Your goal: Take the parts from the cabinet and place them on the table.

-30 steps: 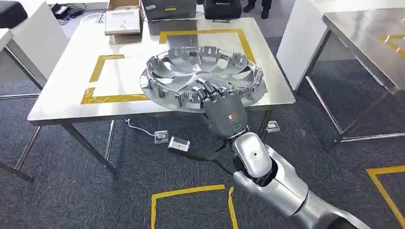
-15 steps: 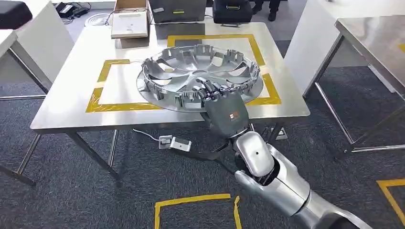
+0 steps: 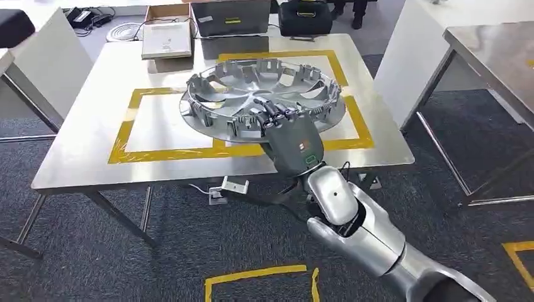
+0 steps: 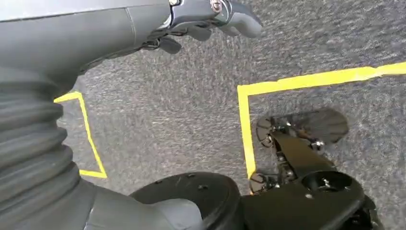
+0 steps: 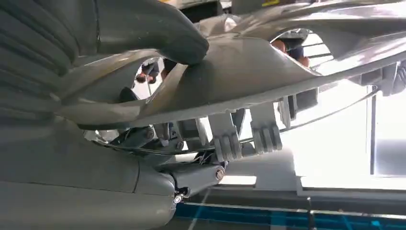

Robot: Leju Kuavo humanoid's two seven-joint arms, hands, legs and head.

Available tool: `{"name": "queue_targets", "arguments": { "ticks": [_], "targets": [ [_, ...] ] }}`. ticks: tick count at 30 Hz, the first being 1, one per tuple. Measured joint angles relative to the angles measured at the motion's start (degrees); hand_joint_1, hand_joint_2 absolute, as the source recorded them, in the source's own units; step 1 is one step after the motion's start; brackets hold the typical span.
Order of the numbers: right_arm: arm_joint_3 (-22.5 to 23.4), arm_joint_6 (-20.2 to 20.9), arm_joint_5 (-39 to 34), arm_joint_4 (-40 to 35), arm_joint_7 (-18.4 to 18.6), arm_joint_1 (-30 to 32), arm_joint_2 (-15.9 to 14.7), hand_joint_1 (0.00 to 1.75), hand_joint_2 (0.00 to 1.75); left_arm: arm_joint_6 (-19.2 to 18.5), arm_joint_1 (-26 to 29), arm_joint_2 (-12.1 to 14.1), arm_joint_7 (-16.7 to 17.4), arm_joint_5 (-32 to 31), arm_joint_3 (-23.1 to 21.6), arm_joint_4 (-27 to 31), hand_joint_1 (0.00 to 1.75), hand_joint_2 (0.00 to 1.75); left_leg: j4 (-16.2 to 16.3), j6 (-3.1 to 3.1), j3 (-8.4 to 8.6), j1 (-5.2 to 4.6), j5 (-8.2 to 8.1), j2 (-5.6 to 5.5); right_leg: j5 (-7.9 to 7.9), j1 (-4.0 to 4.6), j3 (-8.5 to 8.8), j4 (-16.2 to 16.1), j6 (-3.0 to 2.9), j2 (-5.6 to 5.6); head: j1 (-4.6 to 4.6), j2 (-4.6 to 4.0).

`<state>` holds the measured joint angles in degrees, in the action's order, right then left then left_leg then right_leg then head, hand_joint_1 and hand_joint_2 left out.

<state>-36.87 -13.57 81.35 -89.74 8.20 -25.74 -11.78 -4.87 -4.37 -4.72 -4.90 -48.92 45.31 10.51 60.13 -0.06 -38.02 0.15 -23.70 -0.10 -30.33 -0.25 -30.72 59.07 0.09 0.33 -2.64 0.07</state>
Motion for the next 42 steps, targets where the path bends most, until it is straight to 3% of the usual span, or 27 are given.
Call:
{"name": "queue_targets", "arguments": {
  "ticks": [3, 4, 6, 7, 8, 9, 10, 12, 13, 14, 16, 19, 22, 23, 24, 25, 27, 28, 29, 32, 33, 34, 37, 38, 39, 40, 42],
  "targets": [
    [-0.4, 1.3, -0.7, 0.6, 0.0, -0.8, 0.4, 1.75, 1.75, 0.0, 0.0, -0.1, -0.1, 0.1, 0.0, 0.0, 0.00, 1.75, -0.4, 1.01, 0.68, 0.27, -0.42, -0.17, -1.14, -0.24, 0.42, 0.3, 0.95, -0.13, -0.07, 0.00],
    [-0.5, 1.6, -1.0, 0.8, 0.0, -1.3, 0.5, 1.75, 1.75, 0.0, 0.0, -0.1, -0.2, 0.1, 0.0, 0.0, 0.00, 1.75, -0.4, 1.41, 0.91, 0.28, -0.68, -0.19, -2.27, -0.23, -0.74, 2.8, 1.13, -0.13, -0.18, 0.00],
    [-0.6, 2.3, -1.4, 1.8, 0.0, -2.1, 0.7, 1.75, 1.75, -0.1, -0.2, 0.0, -0.3, 0.1, 0.0, 0.0, 0.00, 1.75, -0.4, 1.90, 1.10, 0.14, -1.07, -0.22, -5.71, -0.24, -6.19, 12.1, 1.42, -0.12, -0.24, 0.00],
    [-0.7, 2.4, -1.6, 2.3, 0.0, -2.3, 0.9, 1.75, 1.75, -0.1, -0.3, 0.0, -0.3, 0.1, 0.0, 0.0, 0.00, 1.75, -0.4, 1.97, 1.24, 0.05, -1.34, -0.31, -6.69, -0.23, -8.97, 16.3, 1.47, -0.12, -0.26, 0.00],
    [-0.7, 2.6, -1.7, 2.7, 0.0, -2.4, 0.9, 1.75, 1.75, -0.1, -0.3, 0.0, -0.3, 0.1, 0.0, 0.0, 0.00, 1.75, -0.4, 1.99, 1.49, 0.00, -1.58, -0.41, -6.33, -0.24, -10.67, 18.2, 1.46, -0.12, -0.26, 0.00],
    [-0.7, 3.0, -2.0, 3.2, 0.0, -2.6, 1.0, 1.75, 1.75, -0.1, -0.3, 0.0, -0.3, 0.1, 0.0, 0.0, 0.00, 1.75, -0.4, 1.94, 1.87, -0.02, -1.86, -0.59, -4.53, -0.23, -10.99, 17.3, 1.33, -0.12, -0.26, 0.00],
    [-0.8, 3.3, -2.3, 3.7, 0.0, -2.8, 1.0, 1.75, 1.75, -0.2, -0.3, 0.0, -0.3, 0.1, 0.0, 0.0, 0.00, 1.75, -0.3, 1.84, 2.34, -0.05, -2.18, -0.72, -1.51, -0.20, -10.04, 13.8, 1.10, -0.12, -0.26, 0.00],
    [-0.8, 3.4, -2.8, 4.8, 0.0, -3.4, 1.0, 1.75, 1.75, -0.2, -0.3, -0.1, -0.4, 0.1, 0.0, 0.0, 0.00, 1.75, -0.3, 1.58, 3.23, -0.10, -2.84, -0.89, 5.15, 0.03, -6.02, 2.9, 0.23, -0.14, -0.30, 0.00],
    [-0.8, 3.3, -2.8, 5.2, 0.0, -3.8, 1.0, 1.75, 1.75, -0.2, -0.2, -0.1, -0.4, 0.1, 0.1, 0.0, 0.00, 1.75, -0.2, 1.34, 3.22, -0.18, -3.01, -0.90, 4.54, 0.28, -5.17, 1.6, -0.23, -0.25, -0.17, 0.00],
    [-0.8, 3.4, -2.9, 5.5, 0.0, -4.3, 1.2, 1.75, 1.75, -0.2, -0.3, -0.1, -0.4, 0.1, 0.1, 0.0, 0.00, 1.75, -0.1, 0.98, 2.92, -0.33, -3.14, -0.96, 4.25, 0.53, -4.74, 0.0, -0.25, -0.23, -0.24, 0.00],
    [-0.8, 3.4, -3.1, 6.1, -0.1, -4.8, 1.5, 1.75, 1.75, -0.2, -0.3, -0.1, -0.4, 0.1, 0.2, 0.0, 0.00, 1.75, -0.5, 0.30, 3.02, -0.11, -3.06, -0.87, 4.08, 0.74, -4.95, 0.3, -0.49, -0.10, -0.28, 0.00],
    [-0.8, 3.4, -3.3, 6.8, 0.0, -5.0, 1.7, 1.75, 1.75, -0.2, 0.0, 0.1, -0.5, 0.2, 0.3, 0.1, 0.00, 1.75, 1.3, -0.63, 2.60, -0.31, -4.49, -0.66, 4.18, -0.17, -3.60, -0.9, -1.35, -0.26, -0.15, 0.00],
    [-0.8, 3.5, -3.4, 7.7, 0.0, -5.3, 2.1, 1.75, 1.75, -0.2, 0.1, 0.0, -0.5, 0.1, 0.3, 0.0, 0.00, 1.75, 13.4, -1.38, -3.86, 0.21, -9.34, -0.55, 3.64, -0.17, -3.07, -0.9, -1.87, -0.32, -0.09, 0.00],
    [-0.9, 4.0, -3.7, 8.0, 0.0, -5.3, 2.3, 1.75, 1.75, -0.2, 0.1, 0.0, -0.4, 0.1, 0.3, 0.0, 0.00, 1.75, 16.3, -1.61, -5.65, 0.33, -9.65, -0.51, 3.40, -0.18, -2.80, -0.8, -1.85, -0.31, -0.02, 0.00],
    [-0.9, 4.9, -4.1, 8.6, 0.0, -5.4, 2.4, 1.75, 1.75, -0.2, 0.2, 0.0, -0.3, 0.0, 0.3, 0.0, 0.00, 1.75, 16.1, -1.74, -5.82, 0.45, -8.56, -0.46, 3.18, -0.20, -2.45, -0.8, -1.78, -0.26, -0.04, 0.00],
    [-0.9, 5.7, -4.6, 9.5, 0.0, -5.6, 2.7, 1.75, 1.75, -0.2, 0.2, 0.1, -0.3, -0.2, 0.3, 0.0, 0.00, 1.75, 13.3, -1.82, -4.77, 0.58, -6.27, -0.41, 2.89, -0.28, -2.06, -0.8, -1.58, -0.19, -0.02, 0.00],
    [-0.9, 7.2, -5.7, 11.1, 0.0, -5.8, 3.1, 1.75, 1.75, -0.2, 0.0, 0.2, -0.2, -0.5, 0.3, 0.0, 0.00, 1.75, 3.5, -1.97, -0.38, 0.80, -0.71, -0.15, 2.12, -0.47, -1.32, -0.5, -1.01, -0.16, -0.06, 0.00],
    [-0.9, 8.0, -6.6, 11.9, -0.3, -6.4, 3.3, 1.75, 1.75, -0.2, 0.0, 0.2, -0.2, -0.6, 0.3, 0.0, 0.00, 1.75, 0.7, -1.99, 0.84, 0.89, -0.77, -0.06, 1.72, -0.47, -1.37, -0.2, -0.62, -0.18, -0.04, 0.00],
    [-0.9, 8.9, -7.5, 13.3, -0.6, -7.3, 3.7, 1.75, 1.75, -0.2, -0.2, 0.1, -0.1, -0.8, 0.3, 0.0, 0.00, 1.75, -0.3, -1.46, 1.48, 0.55, -1.39, -0.29, 1.46, -0.16, -1.80, 0.4, -0.22, 0.11, 0.29, 0.00],
    [-1.0, 10.8, -9.8, 17.6, -1.6, -8.9, 5.0, 1.75, 1.75, -0.4, -0.7, 0.0, 0.1, -1.1, 0.3, 0.0, 0.00, 1.75, 0.0, -0.08, 1.20, 0.31, -1.56, -0.38, 1.54, -0.24, -1.60, -0.3, 0.66, 0.05, 0.07, 0.00],
    [-1.0, 11.9, -11.1, 19.4, -2.1, -9.7, 5.7, 1.75, 1.75, -0.7, -0.8, -0.1, 0.1, -1.2, 0.3, 0.0, 0.00, 1.75, -0.4, 0.41, 1.50, 0.69, -1.39, -0.35, 1.18, -0.30, -1.79, -0.1, 0.94, 0.07, 0.04, 0.00],
    [-1.1, 12.5, -11.9, 21.3, -2.3, -10.6, 6.3, 1.75, 1.75, -0.9, -0.9, 0.0, 0.1, -1.4, 0.3, 0.1, 0.00, 1.75, -0.5, 0.56, 1.64, 0.70, -1.44, -0.35, 0.53, -0.40, -2.24, 1.1, 1.13, -0.09, -0.02, 0.00],
    [-1.4, 13.4, -13.3, 26.8, -2.3, -13.4, 7.8, 1.75, 1.75, -1.3, -1.7, -0.1, -0.2, -1.7, 0.3, 0.1, 0.00, 1.75, -0.4, 1.19, 1.72, 0.59, -1.70, -0.28, -4.11, -0.37, -8.48, 12.7, 1.43, -0.08, -0.17, 0.00],
    [-1.5, 13.8, -14.2, 29.6, -2.4, -14.6, 8.6, 1.75, 1.75, -1.5, -1.9, -0.1, -0.2, -1.8, 0.3, 0.1, 0.00, 1.75, -0.4, 1.29, 1.85, 0.56, -1.80, -0.28, -4.73, -0.37, -10.72, 16.3, 1.47, -0.09, -0.24, 0.00],
    [-1.5, 14.6, -15.1, 32.5, -2.5, -15.7, 9.4, 1.75, 1.75, -1.7, -2.0, -0.1, 0.0, -2.1, 0.3, 0.1, 0.00, 1.75, -0.4, 1.31, 2.03, 0.56, -1.93, -0.29, -3.87, -0.38, -11.76, 17.2, 1.43, -0.10, -0.20, 0.00],
    [-1.5, 15.3, -16.1, 35.8, -2.7, -16.9, 10.1, 1.75, 1.75, -1.8, -2.1, -0.2, 0.4, -2.5, 0.3, 0.1, 0.00, 1.75, -0.4, 1.30, 2.23, 0.56, -2.03, -0.35, -1.79, -0.39, -11.40, 15.3, 1.32, -0.10, -0.28, 0.00],
    [-1.5, 15.5, -16.5, 36.9, -2.8, -17.4, 10.4, 1.75, 1.75, -1.8, -2.1, -0.2, 0.5, -2.6, 0.3, 0.1, 0.00, 1.75, -0.4, 1.25, 2.30, 0.56, -2.07, -0.38, -0.86, -0.40, -10.99, 14.1, 1.26, -0.10, -0.33, 0.00]
  ]
}}
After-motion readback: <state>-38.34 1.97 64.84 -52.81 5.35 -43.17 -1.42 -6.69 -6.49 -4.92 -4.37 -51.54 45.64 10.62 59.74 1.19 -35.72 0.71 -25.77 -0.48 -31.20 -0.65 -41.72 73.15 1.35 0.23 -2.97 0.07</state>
